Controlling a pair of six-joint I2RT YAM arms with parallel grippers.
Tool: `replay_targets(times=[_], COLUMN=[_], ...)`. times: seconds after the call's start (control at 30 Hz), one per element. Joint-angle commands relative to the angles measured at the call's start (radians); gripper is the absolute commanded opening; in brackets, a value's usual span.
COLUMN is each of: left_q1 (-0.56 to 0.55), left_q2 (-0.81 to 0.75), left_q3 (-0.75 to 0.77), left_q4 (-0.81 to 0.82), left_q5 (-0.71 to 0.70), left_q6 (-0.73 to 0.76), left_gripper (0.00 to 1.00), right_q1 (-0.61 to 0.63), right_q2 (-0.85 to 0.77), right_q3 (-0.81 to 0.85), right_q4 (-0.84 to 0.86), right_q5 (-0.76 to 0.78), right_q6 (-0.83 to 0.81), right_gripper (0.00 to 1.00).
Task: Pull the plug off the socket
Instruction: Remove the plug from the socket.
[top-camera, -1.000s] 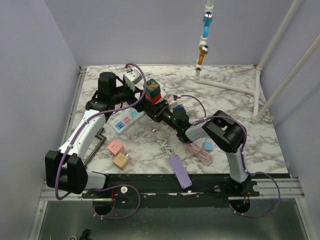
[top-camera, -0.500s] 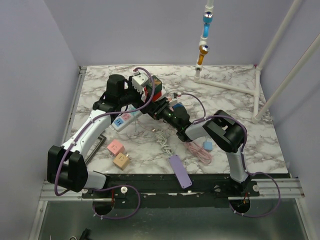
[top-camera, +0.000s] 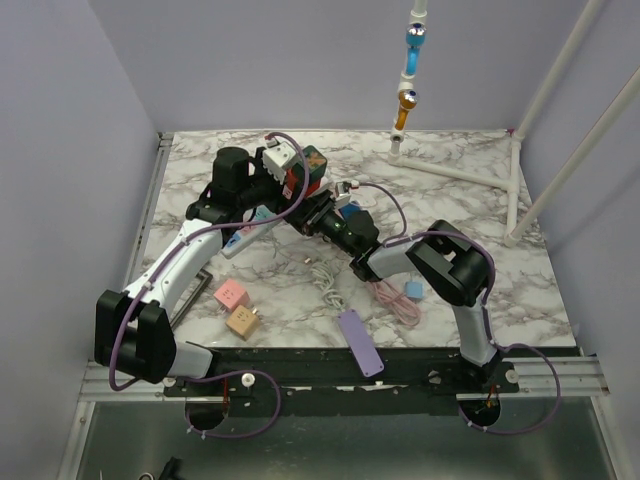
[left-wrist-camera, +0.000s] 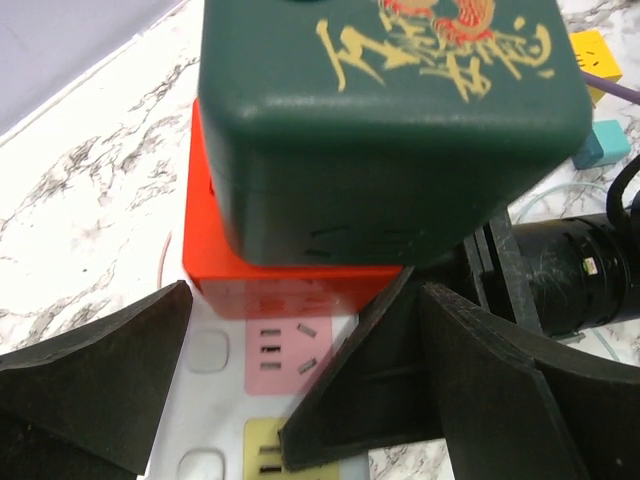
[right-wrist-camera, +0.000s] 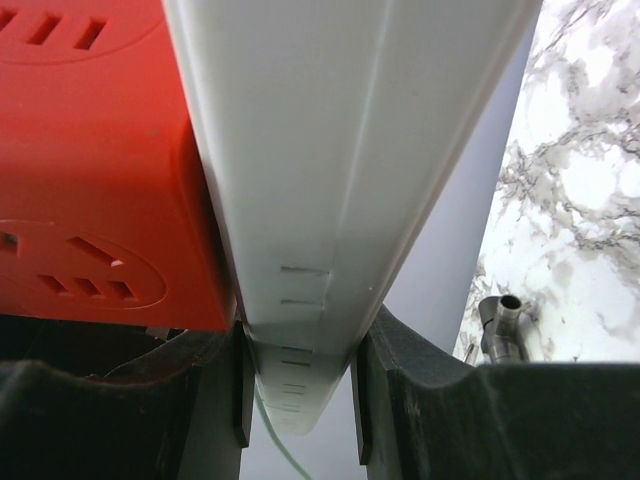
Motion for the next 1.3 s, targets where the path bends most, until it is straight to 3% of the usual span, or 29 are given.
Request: replay_targets(times=[0.0, 0.3, 0.4, 0.57, 0.87, 1.0, 1.27], left_q1=[-0.004, 0.022, 0.032, 0.044, 0.049, 0.048, 0.039], left_q2=[0.021, 0.047, 0.047, 0.029, 0.011, 0.003, -0.018], left_q3=[0.044, 0.106, 0.116, 0.141, 0.094, 0.082, 0.053], left_q4=[0.016, -0.003, 0.013, 0.008, -0.02, -0.036, -0.034], left_q5=[0.06, 0.109, 0.132, 0.212, 0.183, 0.109, 0.0], left_q6=[-0.022, -0.028, -0.057, -0.085, -0.006, 0.041, 0.072], left_gripper=[0.98, 0.86, 0.86, 0.98, 0.96, 0.88, 0.63], right_q1=[0.021, 0.033, 0.035, 0.035, 0.035, 0.036, 0.035], right_q2=[-0.093, -0.082, -0.083, -0.074, -0.087, -0.093, -0.103], right_q3=[0.099, 0.106, 0.113, 0.103, 0.107, 0.107, 0.121], right_q4=[0.268, 0.276, 0.262, 0.275, 0.27, 0.27, 0.263], right_q5=[-0.058, -0.078, -0.087, -0.081, -0.083, -0.076, -0.068], right_q6=[-0.046, -0.042, -0.048, -0.032, -0.038, -0.038, -0.044], right_gripper=[0.01, 0.01, 0.0, 0.01, 0.01, 0.01, 0.01])
